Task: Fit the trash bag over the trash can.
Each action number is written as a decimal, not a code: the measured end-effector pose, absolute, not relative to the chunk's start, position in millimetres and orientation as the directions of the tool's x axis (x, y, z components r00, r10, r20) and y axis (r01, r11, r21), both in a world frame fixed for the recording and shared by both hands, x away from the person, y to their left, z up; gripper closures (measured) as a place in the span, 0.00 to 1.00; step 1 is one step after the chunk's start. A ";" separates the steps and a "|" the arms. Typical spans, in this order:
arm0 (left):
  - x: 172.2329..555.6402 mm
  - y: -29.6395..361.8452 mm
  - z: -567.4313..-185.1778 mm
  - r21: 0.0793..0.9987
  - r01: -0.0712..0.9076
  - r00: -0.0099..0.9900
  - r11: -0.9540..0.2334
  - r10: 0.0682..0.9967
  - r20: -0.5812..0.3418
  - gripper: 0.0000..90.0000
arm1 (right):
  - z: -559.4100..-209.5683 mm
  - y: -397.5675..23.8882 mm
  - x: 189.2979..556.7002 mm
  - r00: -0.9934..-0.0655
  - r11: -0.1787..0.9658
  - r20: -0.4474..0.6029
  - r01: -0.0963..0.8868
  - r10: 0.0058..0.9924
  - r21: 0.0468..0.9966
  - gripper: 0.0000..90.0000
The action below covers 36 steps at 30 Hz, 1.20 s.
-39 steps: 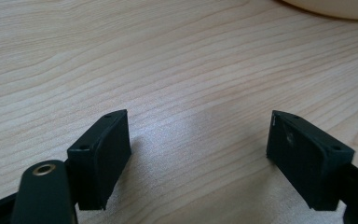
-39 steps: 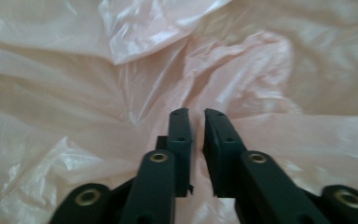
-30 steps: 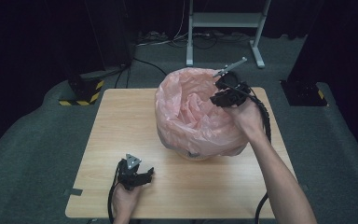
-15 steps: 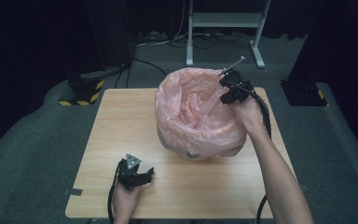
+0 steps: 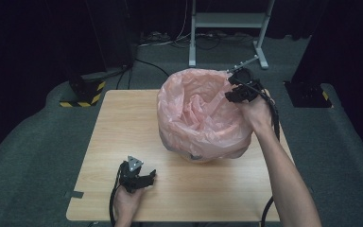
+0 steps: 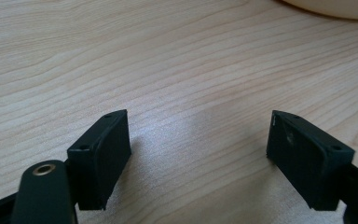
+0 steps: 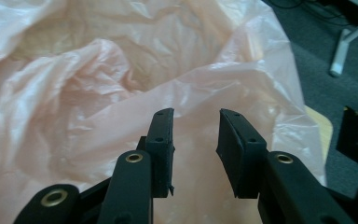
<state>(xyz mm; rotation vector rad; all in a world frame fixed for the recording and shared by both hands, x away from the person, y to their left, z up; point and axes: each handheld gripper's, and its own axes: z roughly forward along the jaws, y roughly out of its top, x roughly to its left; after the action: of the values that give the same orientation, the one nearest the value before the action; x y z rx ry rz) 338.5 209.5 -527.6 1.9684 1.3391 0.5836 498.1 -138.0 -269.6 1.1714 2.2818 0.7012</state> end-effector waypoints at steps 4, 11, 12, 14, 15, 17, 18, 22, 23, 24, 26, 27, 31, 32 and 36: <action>338.5 209.5 -527.6 0.742 0.625 0.371 -0.242 0.929 -0.010 0.24 | -277.7 -132.6 502.3 -0.520 0.536 -0.214 0.613 0.827 0.580 0.73; 338.5 209.5 -527.6 0.742 0.625 0.371 -0.242 0.929 -0.010 0.24 | -287.4 -125.8 503.7 -0.546 0.555 -0.203 0.621 0.813 0.554 0.74; 338.6 209.5 -527.6 0.742 0.625 0.371 -0.242 0.929 -0.010 0.24 | -285.9 -128.1 502.8 -0.553 0.542 -0.179 0.610 0.814 0.578 0.73; 338.5 209.6 -527.5 0.741 0.626 0.371 -0.243 0.929 -0.009 0.24 | -283.7 -131.3 500.0 -0.554 0.528 -0.160 0.605 0.817 0.597 0.70; 338.5 209.5 -527.6 0.742 0.625 0.371 -0.242 0.929 -0.009 0.24 | -283.1 -133.0 498.4 -0.553 0.526 -0.164 0.599 0.817 0.604 0.68; 338.5 209.5 -527.7 0.742 0.625 0.371 -0.242 0.929 -0.009 0.24 | -281.3 -138.2 494.9 -0.555 0.511 -0.145 0.590 0.819 0.625 0.66; 338.5 209.5 -527.7 0.742 0.625 0.371 -0.242 0.929 -0.009 0.24 | -280.4 -140.8 493.1 -0.559 0.502 -0.132 0.586 0.819 0.636 0.66; 338.6 209.4 -527.7 0.743 0.624 0.371 -0.242 0.929 -0.009 0.24 | -274.8 -146.9 485.2 -0.568 0.498 -0.129 0.562 0.813 0.660 0.62; 338.6 209.4 -527.7 0.742 0.624 0.371 -0.243 0.929 -0.008 0.24 | -273.8 -147.4 484.0 -0.569 0.497 -0.128 0.560 0.812 0.663 0.61; 338.6 209.5 -527.7 0.743 0.624 0.372 -0.243 0.928 -0.008 0.24 | -272.9 -148.3 482.3 -0.569 0.492 -0.123 0.559 0.813 0.668 0.60; 338.5 209.2 -527.8 0.743 0.626 0.369 -0.239 0.929 -0.012 0.24 | -271.9 -150.3 480.0 -0.573 0.489 -0.117 0.555 0.811 0.673 0.58; 338.5 209.2 -527.8 0.743 0.626 0.370 -0.239 0.929 -0.012 0.24 | -271.9 -151.6 479.4 -0.573 0.486 -0.115 0.551 0.811 0.678 0.57; 338.5 209.3 -527.8 0.743 0.625 0.370 -0.240 0.929 -0.011 0.24 | -270.1 -158.5 476.3 -0.575 0.455 -0.082 0.544 0.814 0.706 0.56; 338.5 209.2 -527.8 0.743 0.626 0.369 -0.239 0.929 -0.012 0.24 | -269.0 -159.8 474.9 -0.575 0.451 -0.081 0.538 0.814 0.712 0.55; 338.5 209.3 -527.8 0.743 0.625 0.371 -0.241 0.929 -0.010 0.24 | -269.8 -166.0 471.0 -0.583 0.427 -0.052 0.528 0.811 0.734 0.55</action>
<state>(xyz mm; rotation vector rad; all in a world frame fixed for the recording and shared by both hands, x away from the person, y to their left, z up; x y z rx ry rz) 338.5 209.3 -527.8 1.9662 1.3392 0.5835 471.0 -166.0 -269.8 1.1384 2.2860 0.9658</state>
